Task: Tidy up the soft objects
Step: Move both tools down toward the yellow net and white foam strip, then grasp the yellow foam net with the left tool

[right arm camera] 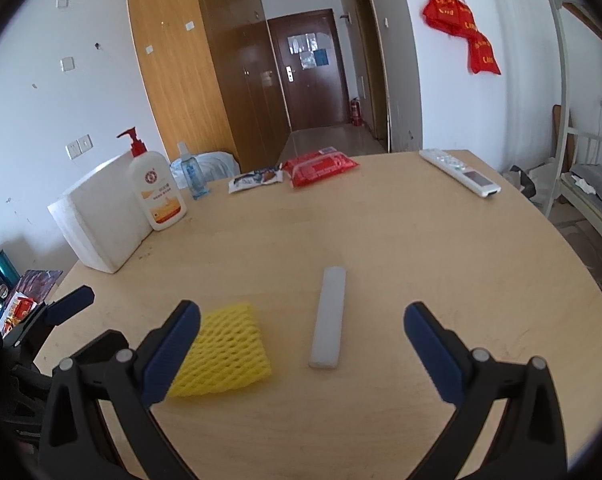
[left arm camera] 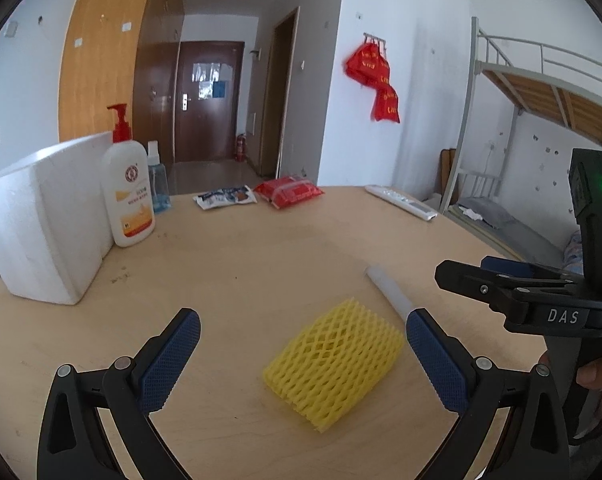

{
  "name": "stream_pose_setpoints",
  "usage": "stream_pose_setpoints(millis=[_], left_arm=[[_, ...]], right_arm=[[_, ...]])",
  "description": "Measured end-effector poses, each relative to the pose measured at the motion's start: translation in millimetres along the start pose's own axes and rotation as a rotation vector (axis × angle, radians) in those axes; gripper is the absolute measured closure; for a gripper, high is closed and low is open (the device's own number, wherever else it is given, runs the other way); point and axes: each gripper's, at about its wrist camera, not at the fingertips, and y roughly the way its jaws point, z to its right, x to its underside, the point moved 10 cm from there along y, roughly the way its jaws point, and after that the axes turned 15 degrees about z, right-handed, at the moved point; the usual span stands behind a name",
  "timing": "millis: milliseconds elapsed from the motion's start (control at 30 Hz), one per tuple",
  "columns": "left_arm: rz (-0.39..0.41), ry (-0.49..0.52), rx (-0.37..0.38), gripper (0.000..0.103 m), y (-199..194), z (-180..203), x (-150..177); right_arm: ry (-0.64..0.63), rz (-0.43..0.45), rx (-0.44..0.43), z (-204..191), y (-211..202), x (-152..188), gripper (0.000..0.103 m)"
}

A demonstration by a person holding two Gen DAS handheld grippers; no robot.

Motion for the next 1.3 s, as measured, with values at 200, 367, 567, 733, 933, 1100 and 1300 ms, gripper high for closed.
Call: stream_pose_setpoints(millis=[200, 367, 567, 733, 933, 1100, 1300], left_arm=[[-0.053, 0.019, 0.001, 0.000, 12.3, 2.2, 11.9], [-0.098, 0.034, 0.011, 0.000, 22.8, 4.8, 23.9], [-0.137, 0.042, 0.039, 0.000, 34.1, 10.7, 33.5], [-0.206, 0.037, 0.040, 0.001, 46.5, 12.9, 42.9], [-0.283, 0.055, 0.044, 0.011, 57.9, 17.6, 57.2], [-0.329, 0.057, 0.031, 0.019, 64.0, 16.7, 65.2], [-0.355, 0.065, 0.004, 0.030, 68.7, 15.4, 70.3]], right_arm=[[-0.002, -0.025, 0.006, 3.8, 7.6, 7.2, 0.000], [0.003, -0.042, 0.004, 7.2, 11.7, 11.6, 0.000], [0.011, -0.057, 0.010, 14.3, 18.9, 14.0, 0.000], [0.024, -0.078, 0.014, 20.0, 25.4, 18.3, 0.000], [0.041, -0.085, 0.008, 24.4, 28.6, 20.2, 0.000], [0.051, -0.094, 0.009, 28.3, 30.1, 22.6, 0.000], [0.054, -0.104, 0.016, 32.1, 33.0, 24.3, 0.000]])
